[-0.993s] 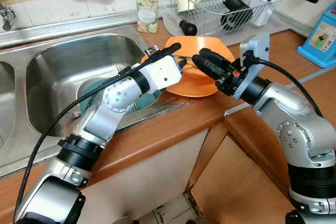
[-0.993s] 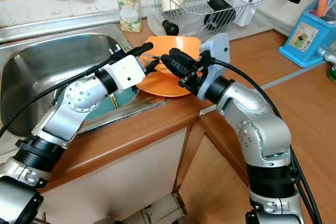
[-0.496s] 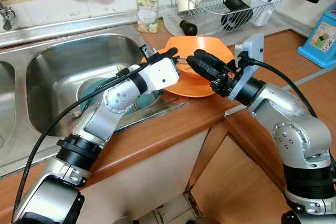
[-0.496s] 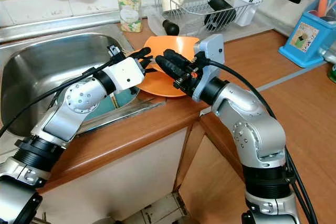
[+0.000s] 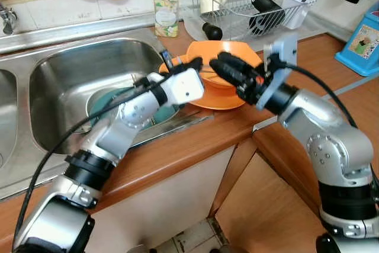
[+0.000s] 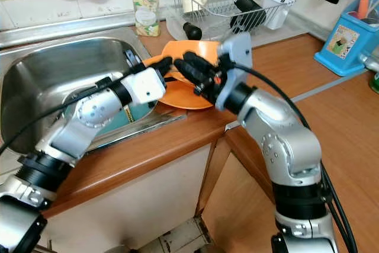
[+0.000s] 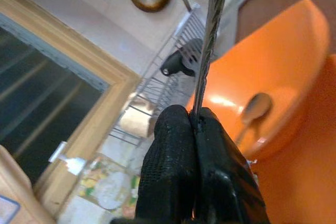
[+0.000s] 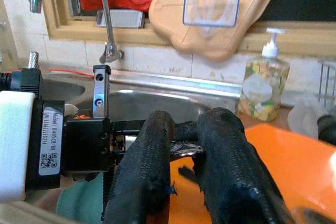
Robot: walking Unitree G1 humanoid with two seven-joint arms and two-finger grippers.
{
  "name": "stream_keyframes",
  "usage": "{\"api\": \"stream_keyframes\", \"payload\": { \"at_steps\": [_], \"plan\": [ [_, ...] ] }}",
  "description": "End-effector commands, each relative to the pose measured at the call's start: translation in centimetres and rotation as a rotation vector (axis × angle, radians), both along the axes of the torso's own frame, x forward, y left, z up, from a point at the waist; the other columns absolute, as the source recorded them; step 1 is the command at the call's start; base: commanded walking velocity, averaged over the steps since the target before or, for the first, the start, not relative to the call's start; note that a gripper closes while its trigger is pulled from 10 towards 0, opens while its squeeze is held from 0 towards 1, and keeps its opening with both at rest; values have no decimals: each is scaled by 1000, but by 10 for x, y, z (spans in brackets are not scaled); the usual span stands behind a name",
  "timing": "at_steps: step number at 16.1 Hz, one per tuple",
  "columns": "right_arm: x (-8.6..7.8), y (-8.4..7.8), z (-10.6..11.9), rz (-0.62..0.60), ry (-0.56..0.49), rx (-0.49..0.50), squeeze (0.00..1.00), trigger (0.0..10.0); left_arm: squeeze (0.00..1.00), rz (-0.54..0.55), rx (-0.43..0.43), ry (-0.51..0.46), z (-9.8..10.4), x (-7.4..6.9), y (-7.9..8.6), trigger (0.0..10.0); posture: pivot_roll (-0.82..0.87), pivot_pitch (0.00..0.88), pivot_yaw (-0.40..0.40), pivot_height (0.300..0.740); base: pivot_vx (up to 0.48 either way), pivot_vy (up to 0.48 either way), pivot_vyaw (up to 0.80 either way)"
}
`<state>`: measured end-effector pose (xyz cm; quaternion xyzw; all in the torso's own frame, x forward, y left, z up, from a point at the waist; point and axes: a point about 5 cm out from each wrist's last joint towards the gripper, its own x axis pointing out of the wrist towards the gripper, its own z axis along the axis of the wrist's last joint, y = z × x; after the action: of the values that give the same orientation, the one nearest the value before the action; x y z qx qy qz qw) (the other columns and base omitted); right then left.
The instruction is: Kitchen organization
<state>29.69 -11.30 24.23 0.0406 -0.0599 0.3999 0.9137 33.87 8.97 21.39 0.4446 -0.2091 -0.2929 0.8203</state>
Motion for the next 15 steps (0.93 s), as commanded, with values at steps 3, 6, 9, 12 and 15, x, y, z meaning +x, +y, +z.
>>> {"api": "stream_keyframes", "payload": {
  "at_steps": [3,6,9,12,15],
  "plan": [
    [-2,0,5,-19,-21,57,1000,10000,0,111,-6,-45,17,6,27,0,-211,0,-6,740,0,0,0],
    [-7,-1,7,-18,-44,35,0,10000,0,196,9,-69,24,11,48,0,-216,0,-4,740,0,0,0],
    [-16,-2,0,-13,-55,-78,0,10000,0,366,39,-34,22,16,89,0,-208,0,-5,740,0,0,0],
    [-20,2,-6,-3,-59,-135,0,10000,0,467,76,58,5,20,115,0,-202,0,0,740,0,0,0],
    [-27,5,-16,28,-45,-221,0,10000,0,568,109,233,-30,27,133,0,-192,0,-5,740,0,0,0]
  ]
}}
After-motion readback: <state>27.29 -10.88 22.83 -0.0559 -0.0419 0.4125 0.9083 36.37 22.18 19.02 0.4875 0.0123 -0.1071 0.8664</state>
